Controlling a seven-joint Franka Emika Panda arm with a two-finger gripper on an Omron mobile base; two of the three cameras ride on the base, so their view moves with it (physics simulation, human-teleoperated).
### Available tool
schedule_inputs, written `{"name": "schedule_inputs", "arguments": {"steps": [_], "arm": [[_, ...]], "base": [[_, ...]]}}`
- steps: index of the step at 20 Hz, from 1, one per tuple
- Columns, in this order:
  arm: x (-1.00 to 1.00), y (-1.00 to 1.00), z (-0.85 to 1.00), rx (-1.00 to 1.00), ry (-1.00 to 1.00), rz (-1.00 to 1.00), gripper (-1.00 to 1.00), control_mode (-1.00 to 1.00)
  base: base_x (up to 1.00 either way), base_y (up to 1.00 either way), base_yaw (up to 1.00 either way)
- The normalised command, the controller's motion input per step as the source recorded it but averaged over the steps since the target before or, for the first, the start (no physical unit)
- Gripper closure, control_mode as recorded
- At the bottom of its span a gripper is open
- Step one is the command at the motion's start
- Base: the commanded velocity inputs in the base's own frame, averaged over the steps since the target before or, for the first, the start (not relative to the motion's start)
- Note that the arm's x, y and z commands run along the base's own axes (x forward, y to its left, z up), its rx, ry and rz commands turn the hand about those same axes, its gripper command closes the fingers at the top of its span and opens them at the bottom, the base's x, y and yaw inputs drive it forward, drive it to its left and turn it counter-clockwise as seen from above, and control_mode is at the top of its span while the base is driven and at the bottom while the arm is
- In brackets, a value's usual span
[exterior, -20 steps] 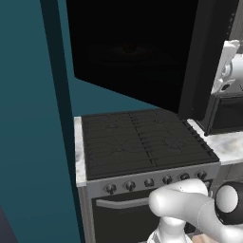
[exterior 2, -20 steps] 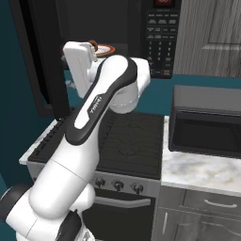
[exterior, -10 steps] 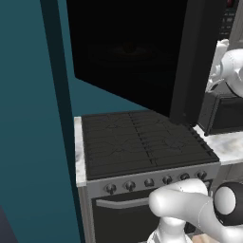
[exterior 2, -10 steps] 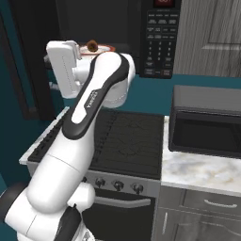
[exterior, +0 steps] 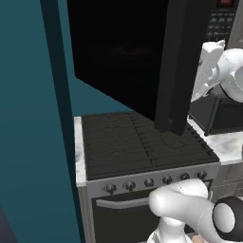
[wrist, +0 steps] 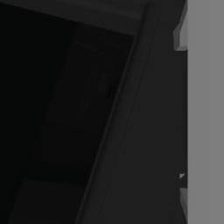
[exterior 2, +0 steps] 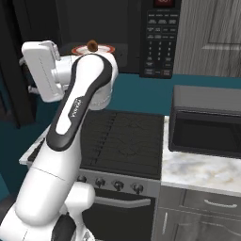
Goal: Retrieve the reheated potato from the microwave, then place the potato, cheese, and condiment on the cutting board.
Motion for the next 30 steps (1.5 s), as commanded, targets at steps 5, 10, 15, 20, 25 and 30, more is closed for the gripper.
{"name": "schedule_inputs", "arguments": {"steps": [5, 10, 15, 20, 25, 30], "arm": [[-0.38, 0.5, -0.07, 0.0, 0.0, -0.06, -1.0, -1.0], [-0.2, 0.47, -0.1, 0.0, -0.02, -0.13, -1.0, -1.0], [-0.02, 0.37, -0.07, 0.0, 0.0, -0.09, -1.0, -1.0], [0.0, 0.46, -0.07, 0.0, -0.03, -0.09, -1.0, -1.0], [0.04, 0.41, -0.01, -0.01, -0.03, -0.07, -1.0, -1.0], [0.07, 0.32, 0.0, -0.03, 0.0, -0.04, -1.0, -1.0]], "base": [[0.0, 0.0, 0.0], [0.0, 0.0, 0.0], [0.0, 0.0, 0.0], [0.0, 0.0, 0.0], [0.0, 0.0, 0.0], [0.0, 0.0, 0.0]]}}
